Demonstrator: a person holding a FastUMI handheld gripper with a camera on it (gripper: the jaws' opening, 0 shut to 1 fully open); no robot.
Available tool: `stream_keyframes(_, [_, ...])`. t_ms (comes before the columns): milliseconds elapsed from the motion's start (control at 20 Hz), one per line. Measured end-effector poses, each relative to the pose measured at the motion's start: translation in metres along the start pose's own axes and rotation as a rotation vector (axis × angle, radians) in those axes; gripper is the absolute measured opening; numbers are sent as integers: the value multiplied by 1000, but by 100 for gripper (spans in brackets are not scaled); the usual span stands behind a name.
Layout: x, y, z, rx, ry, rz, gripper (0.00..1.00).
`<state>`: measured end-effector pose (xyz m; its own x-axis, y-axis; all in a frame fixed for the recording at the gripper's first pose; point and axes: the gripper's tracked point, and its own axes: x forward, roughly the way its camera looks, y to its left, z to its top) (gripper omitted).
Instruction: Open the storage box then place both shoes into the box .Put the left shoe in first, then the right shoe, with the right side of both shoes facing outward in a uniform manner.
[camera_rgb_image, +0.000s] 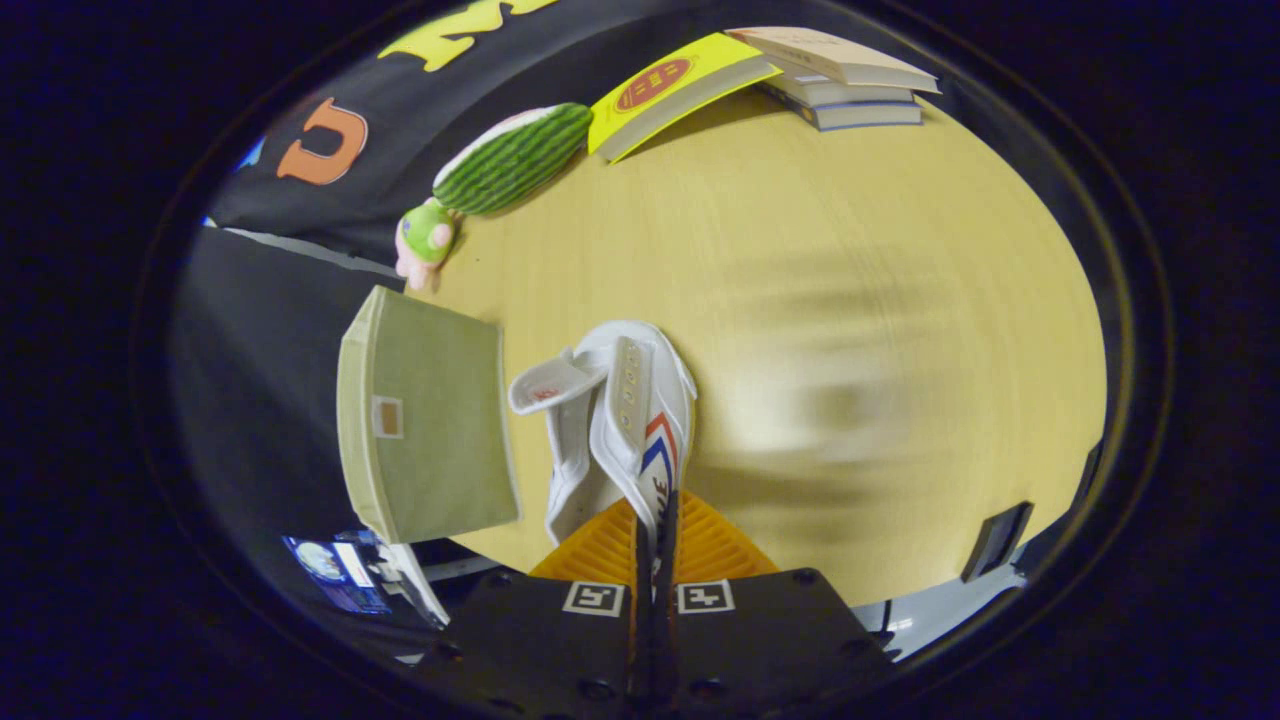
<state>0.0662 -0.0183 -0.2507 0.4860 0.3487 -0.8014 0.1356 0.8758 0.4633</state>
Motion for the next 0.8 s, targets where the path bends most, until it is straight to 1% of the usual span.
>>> stream_keyframes(50, [-1,16,-3,12,-5,31,6])
stream_keyframes(100, [-2,28,-2,6,-26,38,6])
stream_keyframes(150, [-3,33,2,-14,-52,22,6])
stream_keyframes(250, [1,34,4,-62,-85,-46,6])
stream_keyframes(350, [0,33,-3,-113,-100,-95,6])
stream_keyframes(400, [6,28,-12,-133,-103,-115,8])
stream_keyframes(450, [-1,23,-16,-143,-106,-136,39])
stream_keyframes(500, [2,16,-21,-141,-106,-158,54])
stream_keyframes(600, [9,6,-35,-103,-71,-162,84])
stream_keyframes(700, [18,-8,-41,-61,-30,-158,86])
stream_keyframes(800, [30,-24,-48,-49,4,-166,88])
